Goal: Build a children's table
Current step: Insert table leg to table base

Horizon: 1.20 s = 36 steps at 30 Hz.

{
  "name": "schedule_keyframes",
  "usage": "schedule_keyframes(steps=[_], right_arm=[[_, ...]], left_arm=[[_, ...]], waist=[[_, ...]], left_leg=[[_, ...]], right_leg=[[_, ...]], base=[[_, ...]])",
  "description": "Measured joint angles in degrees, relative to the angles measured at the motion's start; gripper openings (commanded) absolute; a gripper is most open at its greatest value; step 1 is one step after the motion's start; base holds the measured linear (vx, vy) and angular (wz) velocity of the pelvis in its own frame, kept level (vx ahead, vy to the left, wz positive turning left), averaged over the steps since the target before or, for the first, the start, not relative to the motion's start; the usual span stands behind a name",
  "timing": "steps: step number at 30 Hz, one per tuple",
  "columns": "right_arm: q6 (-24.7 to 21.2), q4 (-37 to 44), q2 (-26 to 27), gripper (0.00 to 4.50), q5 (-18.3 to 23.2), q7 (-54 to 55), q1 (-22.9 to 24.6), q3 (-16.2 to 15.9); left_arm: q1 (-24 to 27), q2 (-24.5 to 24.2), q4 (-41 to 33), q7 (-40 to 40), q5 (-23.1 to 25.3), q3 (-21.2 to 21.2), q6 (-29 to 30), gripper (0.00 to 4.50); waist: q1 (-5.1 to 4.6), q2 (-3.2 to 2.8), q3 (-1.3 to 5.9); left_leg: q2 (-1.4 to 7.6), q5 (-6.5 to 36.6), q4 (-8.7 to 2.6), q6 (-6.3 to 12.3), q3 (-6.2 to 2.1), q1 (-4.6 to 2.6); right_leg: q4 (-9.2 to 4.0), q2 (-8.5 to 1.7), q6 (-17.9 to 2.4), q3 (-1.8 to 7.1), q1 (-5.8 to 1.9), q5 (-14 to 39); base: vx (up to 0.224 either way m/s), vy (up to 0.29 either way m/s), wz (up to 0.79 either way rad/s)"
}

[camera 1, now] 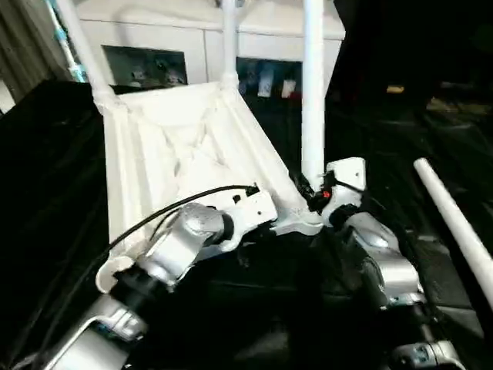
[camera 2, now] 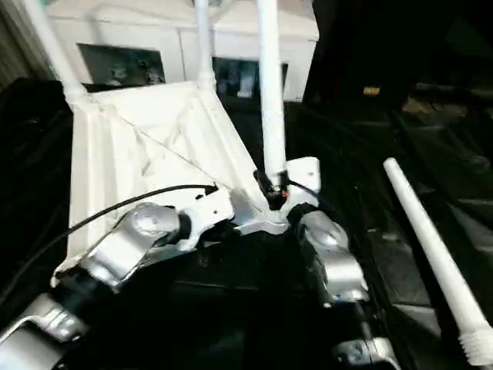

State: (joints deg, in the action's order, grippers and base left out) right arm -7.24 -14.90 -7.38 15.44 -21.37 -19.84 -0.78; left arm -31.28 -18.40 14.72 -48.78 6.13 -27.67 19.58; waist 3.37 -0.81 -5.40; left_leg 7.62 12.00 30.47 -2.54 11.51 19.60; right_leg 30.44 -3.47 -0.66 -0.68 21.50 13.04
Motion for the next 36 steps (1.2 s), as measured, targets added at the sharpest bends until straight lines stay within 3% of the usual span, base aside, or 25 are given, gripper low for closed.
schedule_keyframes(steps=[2,4,7,9,12,14,19,21,26,30,36], right_arm=[[-1.17,3.25,-1.15,1.84,4.21,-5.44,2.02,0.5],[-2.92,4.66,-2.65,1.84,6.61,-9.37,2.18,0.7],[-4.02,5.88,-3.43,1.84,8.88,-12.27,2.04,1.0],[-4.58,6.2,-3.49,1.84,9.93,-13.28,1.85,1.11],[-5.21,7.44,-3.82,1.84,11.1,-13.98,1.3,1.69],[-6.13,8.06,-4.14,1.84,11.25,-14.05,0.3,1.75],[-8.07,11.03,-5.28,1.84,11.26,-14.97,-0.5,1.21],[-8.48,11.52,-5.87,1.84,10.16,-15.0,-0.67,-0.07],[-9.48,12.06,-5.71,1.84,6.01,-13.8,-2.33,-4.69],[-10.2,12.08,-5.47,1.84,5.13,-13.27,-2.41,-5.29],[-10.43,13.14,-6.31,1.84,4.59,-12.53,-2.35,-5.23]], left_arm=[[2.19,-2.86,-2.95,-1.79,-0.81,0.98,-2.75,0.0],[4.29,-4.39,-5.53,-3.22,-1.59,1.99,-4.5,0.0],[6.59,-5.75,-8.67,-3.83,-3.1,3.53,-5.72,0.0],[7.47,-5.77,-9.85,-4.66,-4.72,5.15,-4.49,0.45],[9.06,-3.92,-12.54,-6.42,-12.92,11.34,-2.28,0.63],[9.02,-3.46,-14.6,-7.69,-18.58,15.26,-0.09,0.88],[6.32,-4.1,-15.94,-9.49,-29.1,24.26,4.54,1.19],[2.77,-3.01,-14.65,-6.37,-28.68,25.9,5.29,1.33],[-9.06,2.8,-5.47,9.95,-20.86,27.58,6.44,1.71],[-11.72,4.98,-3.19,14.49,-19.51,26.56,7.15,2.15],[-12.11,8.2,-9.29,12.6,-24.83,26.39,12.83,2.59]], waist=[[0.01,0.03,-0.04],[0.02,-0.27,-0.23],[0.2,-0.56,-0.2],[0.12,-0.61,-0.21],[0.06,-0.46,-0.34],[-0.2,-0.46,-0.38],[-0.29,-0.39,-0.45],[-0.05,-0.37,-0.47],[0.12,-0.29,-0.5],[0.21,-0.3,-0.5],[0.28,-0.34,-0.51]], left_leg=[[0.02,-1.1,0.37,1.02,0.02,0.52],[0.28,-1.06,0.35,0.93,0.02,0.58],[0.73,-1.51,0.09,0.73,0.13,1.44],[0.73,-1.55,0.27,0.76,0.14,1.79],[1.0,-1.55,1.14,0.77,-0.05,3.08],[1.14,-1.48,1.74,0.84,-0.09,3.36],[1.33,-1.6,2.19,0.52,0.0,3.09],[1.33,-1.52,2.23,0.27,0.08,2.98],[1.35,-1.95,2.43,0.6,0.32,3.08],[1.35,-1.97,2.8,1.06,0.3,3.5],[1.41,-1.78,3.38,1.38,0.28,3.71]], right_leg=[[0.4,-0.03,-0.32,0.01,0.52,-3.31],[0.7,0.08,0.36,-0.11,0.72,-3.18],[1.25,0.33,0.38,-0.26,1.77,-2.82],[2.12,0.34,0.13,-0.22,2.42,-2.48],[2.99,0.51,0.03,-0.31,3.66,-2.31],[3.37,0.57,0.01,-0.35,3.84,-2.32],[3.67,0.56,-0.13,-0.36,3.52,-2.38],[3.67,0.5,-0.18,-0.36,3.33,-2.48],[3.65,0.33,-0.1,-0.31,3.12,-2.77],[3.7,0.29,0.04,-0.34,3.4,-2.86],[3.95,0.24,0.04,-0.39,3.44,-2.86]], base=[[0.058,-0.037,0.01],[0.076,-0.066,0.06],[0.076,-0.066,0.04],[0.033,-0.03,0.02],[0.0,0.0,0.0],[0.0,0.0,0.0],[0.0,0.0,0.0],[0.0,0.0,0.0],[0.0,0.0,0.0],[0.0,0.0,0.0],[0.0,0.0,0.0]])
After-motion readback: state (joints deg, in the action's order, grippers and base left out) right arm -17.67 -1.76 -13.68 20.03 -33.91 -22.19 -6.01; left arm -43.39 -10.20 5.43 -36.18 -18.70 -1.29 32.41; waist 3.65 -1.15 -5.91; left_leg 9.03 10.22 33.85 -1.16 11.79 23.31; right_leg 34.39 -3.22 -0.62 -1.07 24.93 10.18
